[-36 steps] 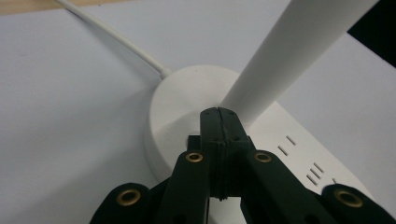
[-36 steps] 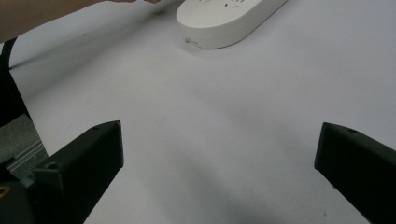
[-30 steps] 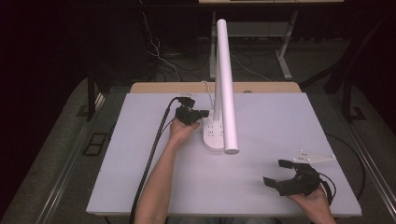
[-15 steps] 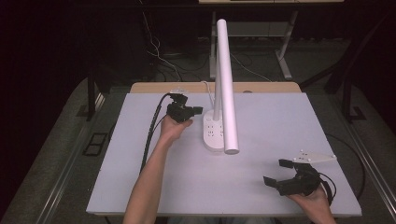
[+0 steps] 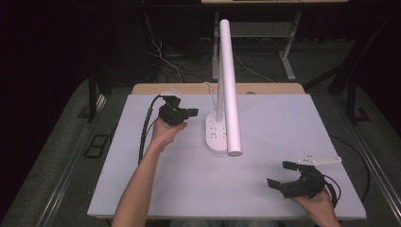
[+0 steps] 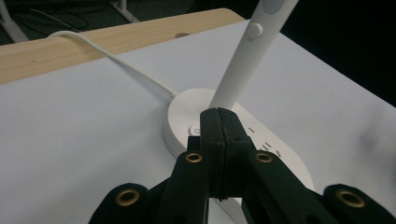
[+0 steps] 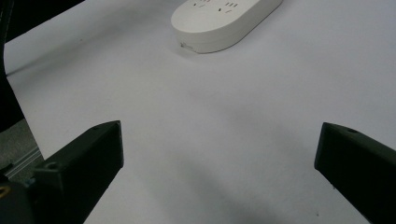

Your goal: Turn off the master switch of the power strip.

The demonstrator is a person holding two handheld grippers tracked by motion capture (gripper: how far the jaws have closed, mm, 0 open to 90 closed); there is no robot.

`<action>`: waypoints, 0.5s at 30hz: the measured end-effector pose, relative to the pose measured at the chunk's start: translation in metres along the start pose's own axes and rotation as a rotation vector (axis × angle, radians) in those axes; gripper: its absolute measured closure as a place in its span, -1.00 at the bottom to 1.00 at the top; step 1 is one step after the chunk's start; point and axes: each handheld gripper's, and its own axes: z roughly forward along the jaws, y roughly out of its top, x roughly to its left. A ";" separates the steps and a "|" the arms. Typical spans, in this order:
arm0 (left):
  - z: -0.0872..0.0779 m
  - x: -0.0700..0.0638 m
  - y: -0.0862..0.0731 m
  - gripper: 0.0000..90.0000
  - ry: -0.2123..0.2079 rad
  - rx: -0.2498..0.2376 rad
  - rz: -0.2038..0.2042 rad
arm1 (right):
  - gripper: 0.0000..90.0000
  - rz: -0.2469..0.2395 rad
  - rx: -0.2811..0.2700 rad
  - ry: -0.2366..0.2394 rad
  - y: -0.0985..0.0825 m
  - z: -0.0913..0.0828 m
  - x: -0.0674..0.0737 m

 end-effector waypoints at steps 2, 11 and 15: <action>-0.006 -0.002 0.000 0.85 -0.007 -0.011 -0.001 | -0.99 0.005 -0.002 0.000 0.000 -0.001 0.000; -0.029 -0.014 -0.007 -0.04 -0.026 -0.027 -0.012 | -0.99 0.002 -0.001 0.001 0.000 0.000 0.001; -0.038 -0.019 -0.011 -0.52 -0.033 -0.020 -0.016 | -0.99 0.000 -0.003 0.001 0.000 0.000 0.001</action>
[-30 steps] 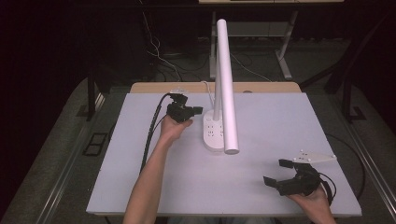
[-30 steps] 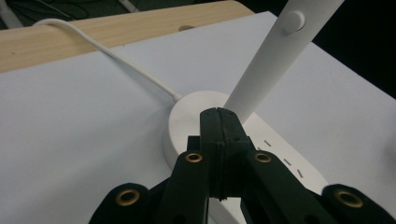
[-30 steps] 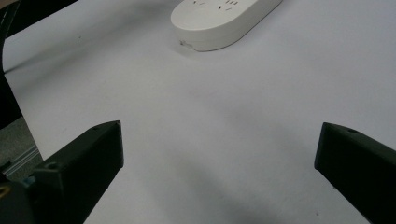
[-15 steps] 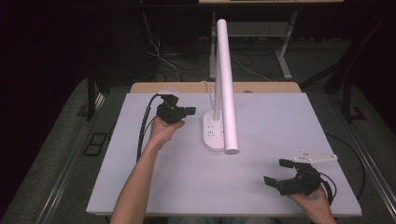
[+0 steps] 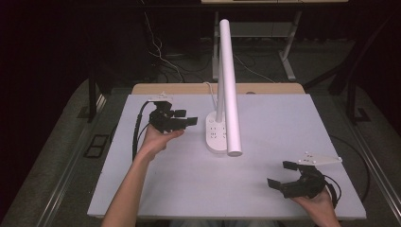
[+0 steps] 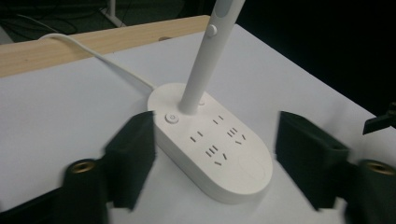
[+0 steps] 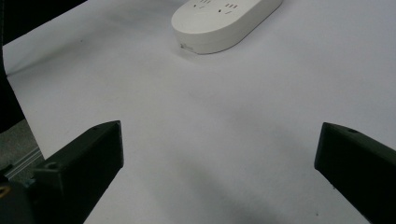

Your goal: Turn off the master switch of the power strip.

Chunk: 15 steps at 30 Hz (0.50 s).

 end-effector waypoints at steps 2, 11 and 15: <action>-0.004 -0.002 -0.004 -0.72 0.000 0.007 -0.007 | -0.99 0.000 0.002 -0.001 0.000 0.000 0.000; -0.021 -0.013 -0.028 -1.00 -0.025 0.010 -0.013 | -0.99 -0.009 0.006 0.002 0.001 0.002 0.002; -0.027 -0.016 -0.041 -1.00 -0.025 0.014 -0.001 | -0.99 -0.016 0.009 0.004 0.001 0.002 0.003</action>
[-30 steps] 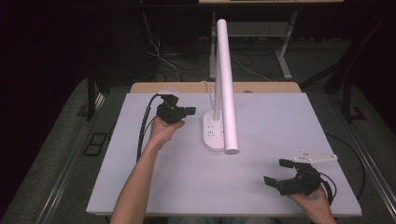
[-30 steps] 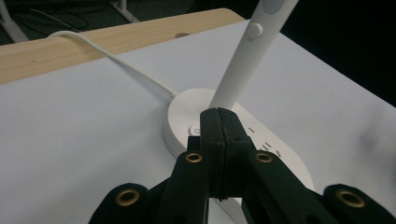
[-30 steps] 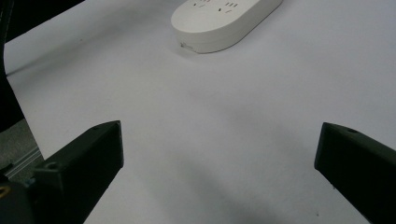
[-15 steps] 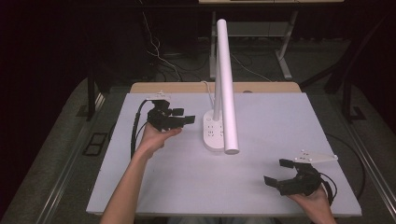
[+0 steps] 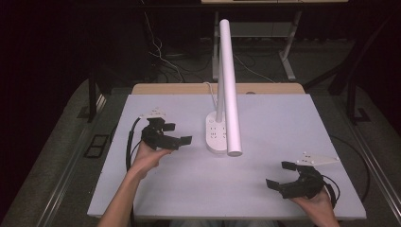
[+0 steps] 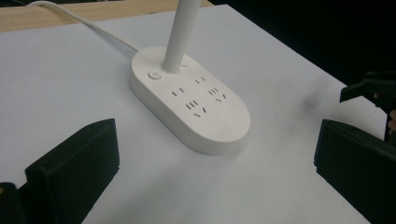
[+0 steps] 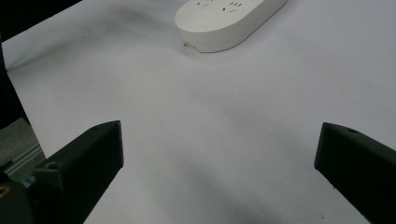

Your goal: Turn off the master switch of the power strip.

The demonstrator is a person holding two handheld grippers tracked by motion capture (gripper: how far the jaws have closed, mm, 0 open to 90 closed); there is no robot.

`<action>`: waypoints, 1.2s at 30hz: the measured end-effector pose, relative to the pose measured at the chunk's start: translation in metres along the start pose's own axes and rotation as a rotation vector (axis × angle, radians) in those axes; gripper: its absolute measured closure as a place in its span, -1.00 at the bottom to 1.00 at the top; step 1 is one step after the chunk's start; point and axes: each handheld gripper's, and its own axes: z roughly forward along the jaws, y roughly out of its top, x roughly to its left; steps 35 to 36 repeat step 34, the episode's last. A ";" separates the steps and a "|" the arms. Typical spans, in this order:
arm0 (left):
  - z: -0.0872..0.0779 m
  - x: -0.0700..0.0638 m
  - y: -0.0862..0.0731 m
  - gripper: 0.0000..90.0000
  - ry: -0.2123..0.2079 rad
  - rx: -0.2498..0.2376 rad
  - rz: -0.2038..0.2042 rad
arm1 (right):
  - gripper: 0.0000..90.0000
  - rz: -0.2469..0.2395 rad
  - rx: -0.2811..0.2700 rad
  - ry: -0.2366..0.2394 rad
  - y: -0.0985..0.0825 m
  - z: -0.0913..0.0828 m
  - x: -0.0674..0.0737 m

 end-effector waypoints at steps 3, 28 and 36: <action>-0.005 -0.004 -0.009 -1.00 0.001 -0.006 0.009 | -0.99 0.001 0.000 0.000 0.000 0.000 0.000; -0.032 -0.031 -0.067 -1.00 0.034 -0.050 0.019 | -0.99 0.001 0.000 0.002 0.000 -0.001 0.002; -0.035 -0.035 -0.079 -1.00 0.035 -0.058 0.018 | -0.99 -0.003 0.003 0.003 -0.001 0.001 0.002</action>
